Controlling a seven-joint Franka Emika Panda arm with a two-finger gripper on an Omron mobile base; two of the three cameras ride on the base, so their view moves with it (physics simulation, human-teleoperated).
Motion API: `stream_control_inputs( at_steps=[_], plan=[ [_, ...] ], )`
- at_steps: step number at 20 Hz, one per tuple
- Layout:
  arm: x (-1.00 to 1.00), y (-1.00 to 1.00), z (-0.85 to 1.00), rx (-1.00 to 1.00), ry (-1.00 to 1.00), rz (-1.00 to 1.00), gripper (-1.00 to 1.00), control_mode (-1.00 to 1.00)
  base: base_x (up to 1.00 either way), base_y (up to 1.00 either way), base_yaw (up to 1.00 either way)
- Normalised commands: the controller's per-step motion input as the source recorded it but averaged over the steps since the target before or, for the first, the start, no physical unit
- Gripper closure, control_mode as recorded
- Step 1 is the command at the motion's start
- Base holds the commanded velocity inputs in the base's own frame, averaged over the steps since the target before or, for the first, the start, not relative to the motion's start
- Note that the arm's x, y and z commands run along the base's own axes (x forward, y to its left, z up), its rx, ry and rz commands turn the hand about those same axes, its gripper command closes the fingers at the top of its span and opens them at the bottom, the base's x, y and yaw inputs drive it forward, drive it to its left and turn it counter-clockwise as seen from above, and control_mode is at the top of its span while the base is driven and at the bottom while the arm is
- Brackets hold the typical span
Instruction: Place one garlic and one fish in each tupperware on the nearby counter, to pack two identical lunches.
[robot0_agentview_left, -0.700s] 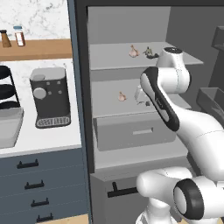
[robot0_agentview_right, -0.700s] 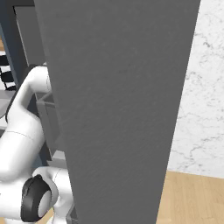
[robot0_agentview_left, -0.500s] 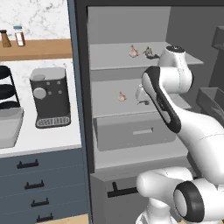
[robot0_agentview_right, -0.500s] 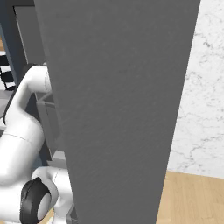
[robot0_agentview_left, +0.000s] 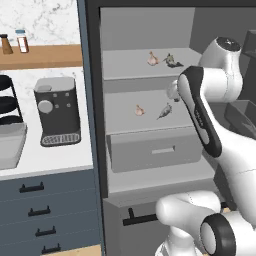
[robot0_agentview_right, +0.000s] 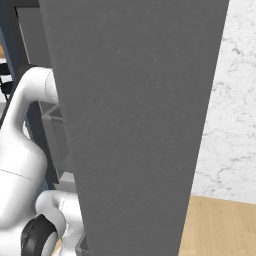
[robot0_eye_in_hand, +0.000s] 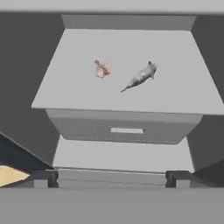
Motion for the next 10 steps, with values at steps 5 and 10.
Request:
stream_control_inputs(
  at_steps=[5, 10],
  plan=[
    [0.24, -0.03, 0.64, 0.0, -0.28, 0.0, -1.0, -1.0, 0.0, 0.0, 0.0],
    [0.11, -0.21, 0.69, 0.0, -0.25, -0.03, -1.0, -1.0, 0.0, 0.0, 0.0]
  ],
)
